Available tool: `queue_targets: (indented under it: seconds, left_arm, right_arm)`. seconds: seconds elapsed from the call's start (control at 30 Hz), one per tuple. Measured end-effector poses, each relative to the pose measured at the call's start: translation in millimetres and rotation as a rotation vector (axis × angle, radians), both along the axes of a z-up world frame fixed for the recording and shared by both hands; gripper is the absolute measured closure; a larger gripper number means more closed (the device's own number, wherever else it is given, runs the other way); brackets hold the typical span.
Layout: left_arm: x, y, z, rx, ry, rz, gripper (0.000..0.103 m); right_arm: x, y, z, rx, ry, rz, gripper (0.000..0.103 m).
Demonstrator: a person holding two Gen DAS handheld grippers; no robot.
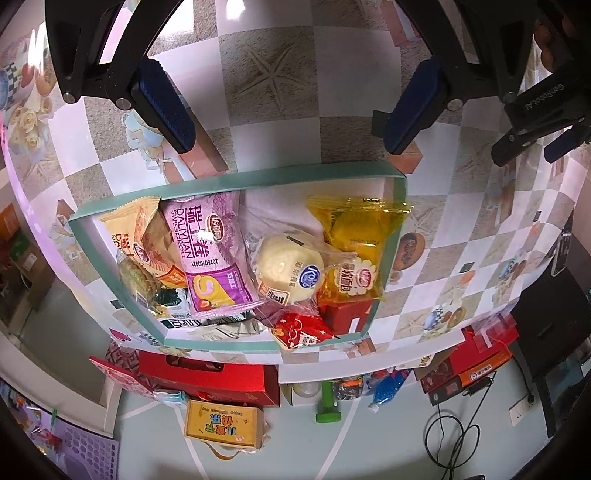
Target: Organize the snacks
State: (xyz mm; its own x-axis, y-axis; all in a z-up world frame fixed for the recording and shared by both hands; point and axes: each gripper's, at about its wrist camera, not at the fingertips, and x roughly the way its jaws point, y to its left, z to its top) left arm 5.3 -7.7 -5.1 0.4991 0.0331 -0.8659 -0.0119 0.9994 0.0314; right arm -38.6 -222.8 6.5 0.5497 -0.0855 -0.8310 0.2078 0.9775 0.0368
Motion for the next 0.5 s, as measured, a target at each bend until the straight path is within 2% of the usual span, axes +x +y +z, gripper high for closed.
queue_targets:
  seconds: [0.5]
  left_arm:
    - [3.9,-0.7,-6.7,-0.002,0.022,0.002,0.001]
  right_arm:
    - [1.7,2.1,-5.2,0.004,0.012,0.007,0.000]
